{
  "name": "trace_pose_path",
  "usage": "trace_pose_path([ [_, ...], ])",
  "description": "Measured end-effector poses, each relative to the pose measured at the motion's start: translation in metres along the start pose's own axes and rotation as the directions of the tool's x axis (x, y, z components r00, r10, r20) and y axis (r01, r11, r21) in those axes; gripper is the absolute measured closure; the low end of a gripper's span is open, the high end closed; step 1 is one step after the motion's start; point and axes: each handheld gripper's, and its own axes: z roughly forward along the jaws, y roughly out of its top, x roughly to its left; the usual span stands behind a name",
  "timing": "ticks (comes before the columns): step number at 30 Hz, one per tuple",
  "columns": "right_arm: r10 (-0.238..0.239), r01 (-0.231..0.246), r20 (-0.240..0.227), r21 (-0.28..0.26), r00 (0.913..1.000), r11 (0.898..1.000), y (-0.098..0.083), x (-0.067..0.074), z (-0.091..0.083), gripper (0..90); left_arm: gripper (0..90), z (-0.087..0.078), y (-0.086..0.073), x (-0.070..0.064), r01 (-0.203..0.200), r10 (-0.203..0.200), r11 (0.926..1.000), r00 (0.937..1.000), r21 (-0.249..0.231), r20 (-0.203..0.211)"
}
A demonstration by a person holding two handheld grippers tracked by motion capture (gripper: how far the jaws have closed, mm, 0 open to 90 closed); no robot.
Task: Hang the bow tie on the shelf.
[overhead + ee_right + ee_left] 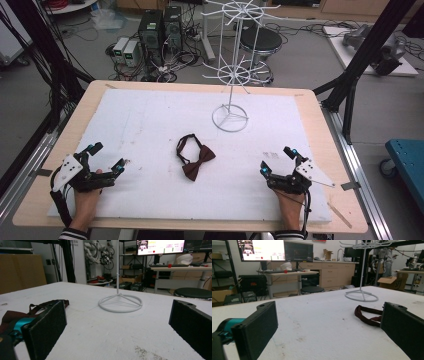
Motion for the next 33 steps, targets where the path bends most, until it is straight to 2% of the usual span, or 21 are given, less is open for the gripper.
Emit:
trace_pose_path([
  [3,0.003,-0.003,-0.002,0.002,1.0,1.0,0.0,0.001,0.0,0.6,1.7,0.0,0.0,-0.001,-0.006,0.006,1.0,1.0,-0.004,0.002],
  [11,-0.039,0.039,-0.003,0.008,0.9992,0.999,0.0,0.004,0.0,0.6,1.7,0.0,0.0,-0.001,-0.005,0.005,0.9999,1.0,-0.009,0.0],
  [14,-0.025,0.025,-0.002,0.009,0.9997,1.0,0.0,0.004,0.0,0.6,1.7,0.0,0.0,-0.001,-0.005,0.005,0.9999,1.0,-0.01,0.0],
  [18,-0.038,0.038,-0.002,0.009,0.9993,0.999,0.0,0.005,0.0,0.6,1.7,0.0,0.0,-0.001,-0.002,0.002,0.9999,1.0,-0.011,0.0],
  [21,-0.059,0.059,-0.012,0.013,0.9982,0.998,0.001,0.006,0.0,0.7,1.7,0.0,0.0,-0.001,-0.004,0.004,0.9999,1.0,-0.011,-0.001],
  [27,-0.053,0.055,-0.038,0.044,0.9979,0.997,0.003,0.004,0.0,0.7,1.7,0.0,0.0,-0.001,-0.005,0.005,0.9999,1.0,-0.01,-0.001],
  [33,-0.081,0.086,-0.071,0.074,0.9942,0.994,0.016,0.007,0.004,0.6,1.7,0.0,0.0,-0.001,-0.004,0.004,1.0,1.0,-0.009,0.0],
])
